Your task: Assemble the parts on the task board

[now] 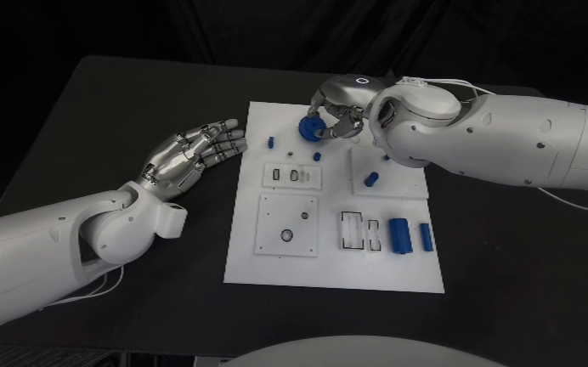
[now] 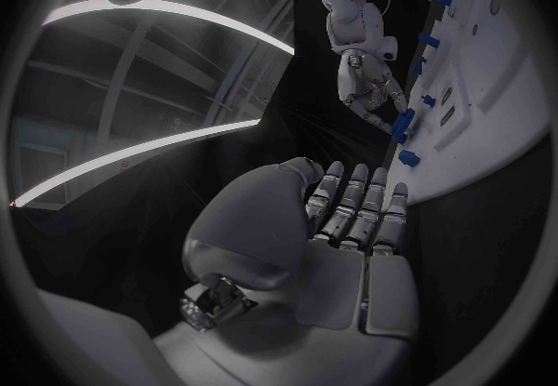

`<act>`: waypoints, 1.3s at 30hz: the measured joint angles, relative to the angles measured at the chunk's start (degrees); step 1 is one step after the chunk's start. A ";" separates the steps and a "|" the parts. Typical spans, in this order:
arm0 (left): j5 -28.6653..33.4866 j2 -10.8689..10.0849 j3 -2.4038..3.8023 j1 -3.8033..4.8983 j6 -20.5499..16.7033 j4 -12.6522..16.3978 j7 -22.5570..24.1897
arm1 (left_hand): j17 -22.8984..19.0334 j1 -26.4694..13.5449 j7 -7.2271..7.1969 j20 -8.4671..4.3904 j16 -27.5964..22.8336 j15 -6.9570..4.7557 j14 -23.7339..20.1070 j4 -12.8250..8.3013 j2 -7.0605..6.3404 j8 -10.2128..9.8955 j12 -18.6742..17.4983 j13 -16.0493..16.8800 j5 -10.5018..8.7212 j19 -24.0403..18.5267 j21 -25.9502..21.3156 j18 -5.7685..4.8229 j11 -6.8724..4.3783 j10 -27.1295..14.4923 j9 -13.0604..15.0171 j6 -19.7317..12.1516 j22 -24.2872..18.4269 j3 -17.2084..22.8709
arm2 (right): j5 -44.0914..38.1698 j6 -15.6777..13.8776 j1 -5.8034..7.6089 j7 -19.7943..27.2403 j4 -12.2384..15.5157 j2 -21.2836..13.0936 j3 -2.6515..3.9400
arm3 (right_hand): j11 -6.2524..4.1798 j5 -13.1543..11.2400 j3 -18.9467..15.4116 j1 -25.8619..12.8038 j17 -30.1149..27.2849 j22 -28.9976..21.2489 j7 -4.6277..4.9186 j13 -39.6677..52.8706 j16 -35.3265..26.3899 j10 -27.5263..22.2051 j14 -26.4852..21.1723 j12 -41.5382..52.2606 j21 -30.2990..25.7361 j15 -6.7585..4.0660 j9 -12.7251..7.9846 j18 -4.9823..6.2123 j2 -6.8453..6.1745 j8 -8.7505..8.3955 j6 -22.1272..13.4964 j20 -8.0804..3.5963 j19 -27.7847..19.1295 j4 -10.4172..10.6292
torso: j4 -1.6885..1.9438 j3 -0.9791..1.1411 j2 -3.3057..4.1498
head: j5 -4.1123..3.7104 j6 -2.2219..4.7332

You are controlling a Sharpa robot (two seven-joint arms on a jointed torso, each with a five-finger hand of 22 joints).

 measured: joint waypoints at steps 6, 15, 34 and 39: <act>0.00 0.07 0.00 0.00 0.04 -0.06 0.00 | 0.00 0.00 0.00 0.00 0.00 0.00 0.00 0.00 0.00 0.00 0.00 0.00 0.00 0.00 0.00 0.00 0.00 0.00 0.00 0.00 0.00 0.00 | -0.01 0.23 -0.09 0.02 -0.39 0.27 -0.03 | 0.00 0.00 1.04 0.09 0.00 0.00 0.32 -0.01 0.00 0.00 0.15 0.00 -0.71 0.14 12.36 -0.01 0.08 -2.66 -3.27 0.21 0.21 -0.21 | 0.03 0.00 0.01 | -0.14 0.11; 0.00 0.13 0.00 0.00 0.11 -0.14 0.00 | 0.00 0.00 0.00 0.00 0.00 0.00 0.00 0.00 0.00 0.00 0.00 0.00 0.00 0.00 0.00 0.00 0.00 0.00 0.00 0.00 0.00 0.00 | -0.01 0.73 -0.21 0.08 -0.60 0.53 -0.08 | -0.45 -0.50 2.29 -0.11 0.00 -0.01 -0.51 -0.01 0.00 0.01 -0.07 0.00 -1.49 -0.07 12.53 0.00 -0.09 -6.95 -10.12 -0.02 -0.02 -0.54 | 0.01 -0.02 0.01 | -0.10 0.07; 0.00 0.02 0.00 -0.03 0.22 -0.15 0.00 | 0.00 0.00 0.00 0.00 0.00 0.00 0.00 0.00 0.00 0.00 0.00 0.00 0.00 0.00 -0.23 0.00 0.00 0.00 0.00 0.00 0.01 -0.01 | -0.01 0.21 -0.21 0.36 0.48 -1.20 -0.07 | -0.45 -5.84 2.03 -1.11 0.00 -0.01 -0.04 -0.02 0.00 0.01 -0.07 0.00 -1.94 -0.07 10.88 0.00 -0.17 -6.67 -9.70 -0.21 -0.21 -0.63 | -0.01 -0.01 0.01 | -0.03 -0.02; 0.00 -0.52 0.00 -0.04 0.22 0.18 0.00 | 0.00 0.00 0.00 0.00 0.00 0.00 0.00 0.00 0.00 0.00 0.00 0.00 0.00 0.00 -0.23 0.00 0.00 0.00 0.00 0.00 0.01 -0.01 | 0.00 -2.12 0.11 1.18 2.80 -4.66 -0.07 | -0.45 -9.57 0.74 -2.73 0.00 -0.01 0.15 -0.03 0.00 0.01 -0.07 0.00 -1.32 -0.07 10.88 0.00 0.43 -4.60 -6.07 -0.21 -0.21 0.69 | -0.04 0.02 0.02 | 0.09 0.29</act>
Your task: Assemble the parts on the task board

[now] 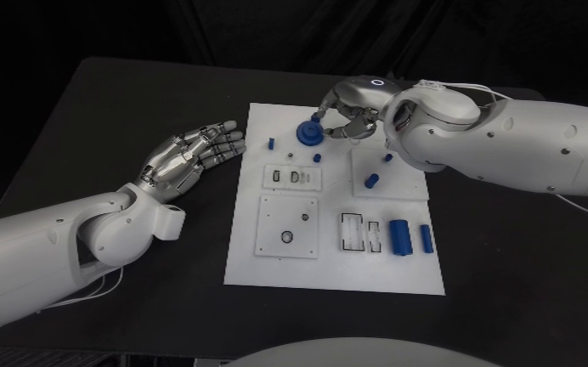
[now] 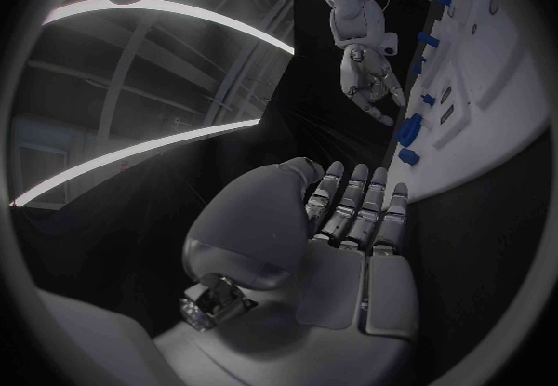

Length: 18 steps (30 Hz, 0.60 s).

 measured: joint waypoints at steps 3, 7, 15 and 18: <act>0.00 -0.42 0.00 0.00 -0.04 0.56 0.00 | 0.00 -0.01 0.00 0.00 0.21 0.00 0.00 0.00 -0.01 0.00 0.00 0.00 0.00 0.00 0.00 -0.01 0.00 0.00 0.00 0.00 0.00 0.35 | 0.40 -1.86 0.98 0.60 2.37 -3.49 0.00 | 0.00 -1.29 -0.44 -0.78 0.00 0.00 -0.11 0.00 0.00 0.00 0.00 0.00 0.00 0.00 0.00 0.00 0.18 0.59 1.19 0.00 0.00 1.07 | 0.00 0.01 0.01 | 0.04 0.23; -0.11 -1.43 0.00 0.00 -0.29 1.93 0.00 | 0.00 -0.31 -0.09 0.00 0.52 0.00 0.00 -0.12 -0.31 0.22 0.00 0.00 0.00 0.00 0.00 0.00 0.20 0.20 0.07 0.33 0.00 0.60 | 1.74 -4.38 2.43 1.57 5.60 -8.91 0.08 | 0.00 -1.28 -0.51 -1.01 0.00 0.00 0.03 0.00 0.00 0.00 0.00 0.00 0.19 0.00 0.00 0.00 0.41 0.65 1.78 0.00 0.00 1.14 | -0.05 0.01 0.00 | 0.38 0.60; -0.43 -4.63 0.08 0.24 -2.53 6.33 0.00 | 0.00 -1.11 -0.01 -0.01 0.56 -0.18 0.19 -0.46 -1.11 0.72 0.23 0.00 0.37 -1.27 -0.92 -0.01 0.18 1.00 0.24 1.65 -0.38 1.13 | 5.22 -8.18 3.36 3.51 10.17 -18.76 -0.25 | 0.00 -0.57 -0.52 -1.01 0.00 0.02 -0.15 -0.01 0.00 0.00 0.00 0.00 1.24 0.00 -0.03 0.00 0.41 1.37 2.84 0.00 0.00 1.47 | -0.14 0.01 -0.09 | 1.35 2.22; -0.62 -5.62 0.40 0.61 -3.91 7.71 0.00 | -0.28 -1.67 0.27 -0.30 -1.52 -0.61 -2.53 -0.96 -1.67 0.94 0.23 0.00 0.60 -4.68 -3.27 -0.01 -0.09 1.32 0.24 2.38 -0.99 1.76 | 6.08 -9.05 3.37 4.02 10.51 -20.01 -0.35 | 0.00 -0.67 -0.70 -0.88 0.00 0.04 -0.15 -0.01 0.00 0.00 0.00 0.00 1.24 0.00 -0.13 0.00 0.28 1.37 2.84 0.00 0.00 1.64 | -0.04 0.01 -0.12 | 1.38 2.61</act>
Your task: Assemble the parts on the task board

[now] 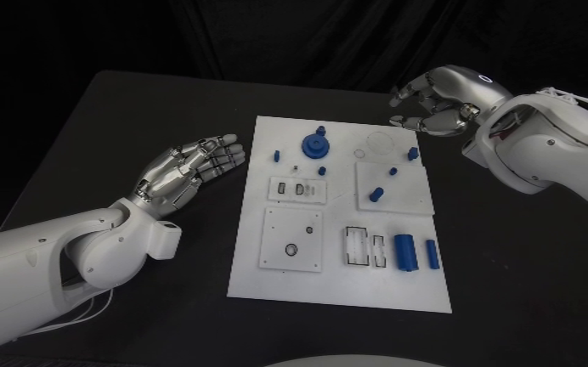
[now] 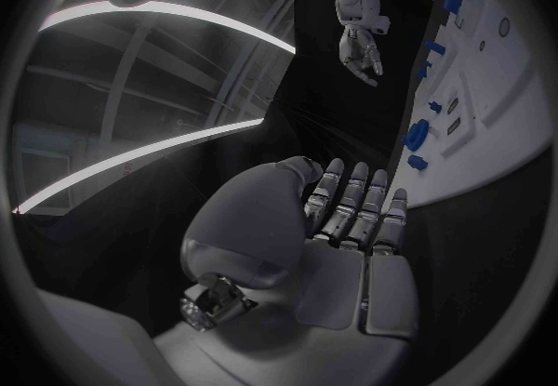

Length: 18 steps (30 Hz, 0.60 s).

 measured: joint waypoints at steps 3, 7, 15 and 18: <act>-0.21 -0.69 0.18 0.35 -1.31 0.97 0.00 | -0.27 -0.47 0.01 -0.78 -2.16 -0.52 -2.32 -0.26 -0.47 0.00 -0.04 0.00 0.00 -2.81 -1.89 0.00 0.00 0.01 0.00 -0.01 -0.48 0.26 | 0.62 -0.58 0.00 0.38 -0.08 -0.39 -0.02 | 0.00 -0.57 -0.01 0.29 0.00 0.00 0.00 0.00 0.00 0.00 0.00 0.00 0.00 0.00 -0.14 0.00 -0.29 0.00 0.00 0.00 0.00 0.34 | 0.00 0.04 -0.07 | 0.00 0.21; -0.65 -1.02 0.38 2.34 -3.24 2.03 -0.02 | -0.84 -0.85 0.03 -2.78 -6.98 -2.12 -6.22 -0.48 -0.85 0.00 -3.55 -0.33 0.00 -5.61 -3.75 0.00 -2.15 -3.02 -0.06 -0.07 -1.04 0.46 | 1.37 -1.03 -0.38 0.72 -1.01 -0.85 -0.03 | 0.00 -1.95 -0.39 0.37 0.00 0.00 0.00 0.00 0.00 0.00 0.00 0.00 0.00 0.00 -0.54 0.00 -0.37 -0.02 0.00 0.00 0.00 1.14 | 0.00 0.27 -0.14 | -0.29 0.45; -1.31 -1.47 0.19 5.94 -6.69 3.00 0.01 | -2.44 -1.50 -1.92 -4.00 -19.64 -8.70 -13.69 0.35 -1.50 -3.38 -15.09 -1.55 -1.77 -6.83 -4.28 4.19 -9.78 -14.51 -1.12 -10.74 -1.34 -2.43 | 2.20 -1.22 -2.02 0.80 -2.76 -1.28 -0.13 | 0.00 -5.47 -1.72 1.03 0.00 -0.01 0.33 0.00 0.00 0.00 0.00 0.00 0.00 0.00 -1.85 0.00 -1.02 -1.29 -0.33 0.00 0.00 3.15 | 0.01 0.99 -0.38 | -1.65 -0.18; -1.48 -1.21 -0.10 6.53 -7.79 2.77 0.01 | -2.78 -1.82 -3.79 -4.59 -21.62 -10.35 -14.12 1.30 -1.19 -4.05 -16.84 -1.75 -2.05 -7.32 -4.51 4.54 -11.84 -16.57 -1.39 -13.93 -1.46 -3.87 | 2.37 -1.28 -2.50 0.81 -3.23 -1.38 -0.09 | 0.00 -6.16 -2.07 1.28 0.00 -0.01 0.33 -0.01 0.00 0.00 0.00 0.00 -0.01 0.00 -2.11 0.00 -1.27 -1.29 -0.33 0.00 0.00 3.49 | -0.08 1.54 -0.56 | -2.29 -0.63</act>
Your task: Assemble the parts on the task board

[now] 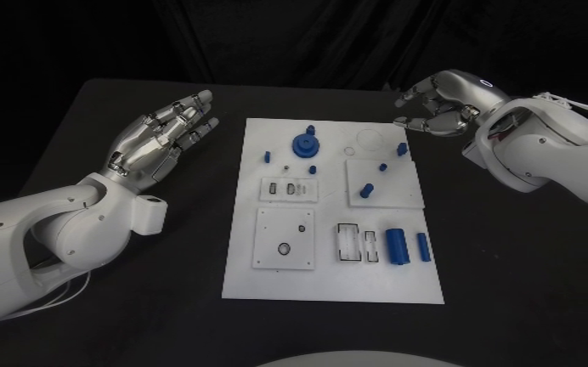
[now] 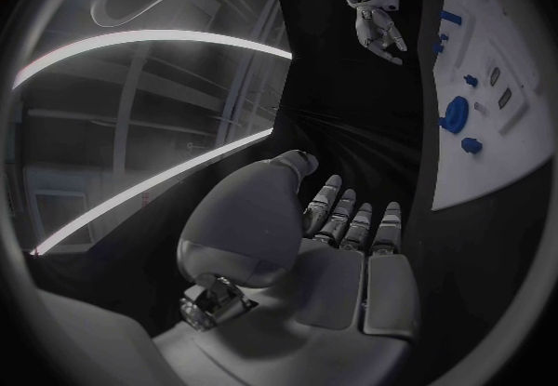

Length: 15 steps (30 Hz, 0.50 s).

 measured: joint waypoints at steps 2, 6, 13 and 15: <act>-0.11 0.37 -0.17 0.22 -0.66 -0.36 0.00 | -0.11 -0.01 -0.70 -1.20 -0.69 -0.77 -0.14 0.73 -0.01 -0.23 -0.26 0.00 -0.14 0.01 -0.01 0.00 -0.49 -0.49 -0.06 -0.87 -0.05 -1.19 | 0.08 -0.01 -0.47 0.01 -0.33 -0.05 0.00 | 0.00 -0.18 -0.12 0.01 0.00 0.00 0.00 0.01 0.00 0.00 0.00 0.00 0.00 0.00 -0.06 0.00 0.01 0.00 0.00 0.00 0.00 0.12 | -0.07 0.41 -0.13 | -0.38 -0.26; -0.24 1.06 -0.26 0.38 -1.57 -1.08 -0.01 | -0.14 -0.38 -0.90 -1.77 -0.83 -1.06 -0.05 1.72 -0.07 -0.23 -0.26 0.00 -0.39 0.02 -0.01 -0.01 -0.53 -0.54 -0.06 -1.06 -0.09 -2.18 | 0.17 -0.01 -1.30 0.09 -1.07 -0.07 -0.01 | 0.00 -0.40 -0.12 0.52 0.00 0.00 0.00 0.05 0.00 0.00 0.00 0.00 -0.01 0.00 -0.17 0.00 0.11 0.00 0.00 0.00 0.00 0.12 | -0.15 1.29 -0.42 | -1.05 -0.71; -0.39 2.43 -0.29 0.55 -1.88 -2.49 -0.01 | -0.11 1.21 0.15 -1.77 -0.66 -0.29 0.07 1.06 1.51 -0.23 0.47 0.00 0.28 0.02 -0.01 -0.01 0.29 -0.32 -0.06 -0.44 -0.10 -2.44 | 0.30 0.00 -2.78 0.53 -3.01 -0.03 -0.05 | 0.00 -0.67 -0.28 0.89 0.00 -0.01 0.00 0.04 0.00 0.00 0.00 0.00 -0.01 0.00 -0.41 0.00 -0.26 -0.22 0.00 0.00 0.00 0.27 | -0.37 2.30 -0.90 | -2.83 -1.22; -0.41 2.65 -0.29 0.55 -1.81 -2.74 -0.01 | -0.05 1.48 0.28 -1.34 -0.42 -0.16 0.20 0.75 1.55 -0.23 0.47 0.05 0.33 0.02 -0.01 -0.01 0.29 -0.32 -0.05 -0.31 -0.10 -2.16 | 0.32 0.00 -3.13 0.68 -3.45 0.02 -0.03 | 0.00 -0.93 -0.29 1.27 0.00 -0.01 0.00 0.04 0.00 0.00 0.00 0.00 -0.01 0.00 -0.47 0.00 -0.28 -0.22 0.00 0.00 0.00 0.29 | -0.44 2.40 -0.97 | -3.43 -1.31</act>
